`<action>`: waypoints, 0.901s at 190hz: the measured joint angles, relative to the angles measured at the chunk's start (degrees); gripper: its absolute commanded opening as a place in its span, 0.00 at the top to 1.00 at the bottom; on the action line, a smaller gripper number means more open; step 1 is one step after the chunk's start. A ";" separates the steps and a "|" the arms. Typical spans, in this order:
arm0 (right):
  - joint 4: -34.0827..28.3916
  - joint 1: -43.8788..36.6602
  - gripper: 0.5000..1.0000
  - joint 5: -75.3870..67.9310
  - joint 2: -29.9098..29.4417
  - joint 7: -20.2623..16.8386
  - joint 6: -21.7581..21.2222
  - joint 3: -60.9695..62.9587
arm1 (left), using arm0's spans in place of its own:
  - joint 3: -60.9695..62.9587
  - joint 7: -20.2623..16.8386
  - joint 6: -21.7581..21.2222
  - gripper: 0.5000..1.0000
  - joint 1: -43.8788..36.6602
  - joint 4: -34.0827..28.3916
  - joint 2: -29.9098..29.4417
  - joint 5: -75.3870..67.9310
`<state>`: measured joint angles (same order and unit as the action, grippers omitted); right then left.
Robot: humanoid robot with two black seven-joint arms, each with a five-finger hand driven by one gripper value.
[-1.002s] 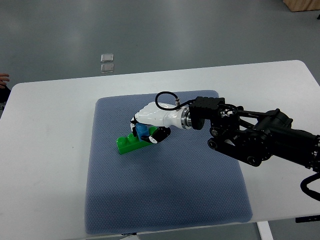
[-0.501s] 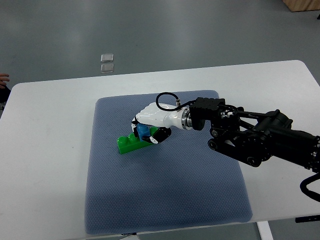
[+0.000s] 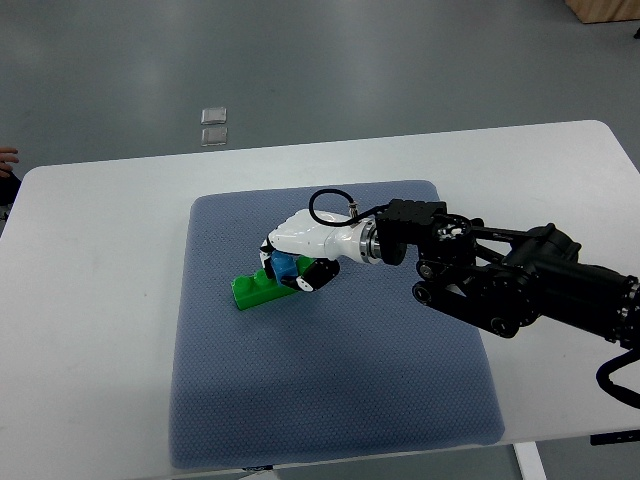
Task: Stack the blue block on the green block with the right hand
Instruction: 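Lower the blue block onto the green block's studs and press down, then open the right hand and lift it off the blue block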
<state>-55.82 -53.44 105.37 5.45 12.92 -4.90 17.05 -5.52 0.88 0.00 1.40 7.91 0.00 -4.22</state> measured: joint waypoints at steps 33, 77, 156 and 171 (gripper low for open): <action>0.01 0.00 0.59 -0.16 0.00 0.00 -0.02 0.00 | 0.00 0.00 0.00 0.00 0.00 0.00 0.00 0.00; 0.02 0.00 0.42 -0.58 -0.01 0.48 -0.03 0.07 | 0.01 0.00 0.00 0.00 -0.01 0.00 0.00 0.00; -0.04 -0.18 0.38 -0.90 0.45 0.63 0.06 0.18 | 0.01 0.00 0.00 0.00 0.00 0.00 0.00 0.00; -0.15 -0.31 0.35 -0.97 0.71 0.66 0.06 0.27 | 0.01 0.00 0.00 0.00 0.00 0.00 0.00 0.00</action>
<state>-55.98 -53.75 104.40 6.16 13.57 -4.85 17.32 -5.51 0.88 0.00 1.40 7.91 0.00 -4.22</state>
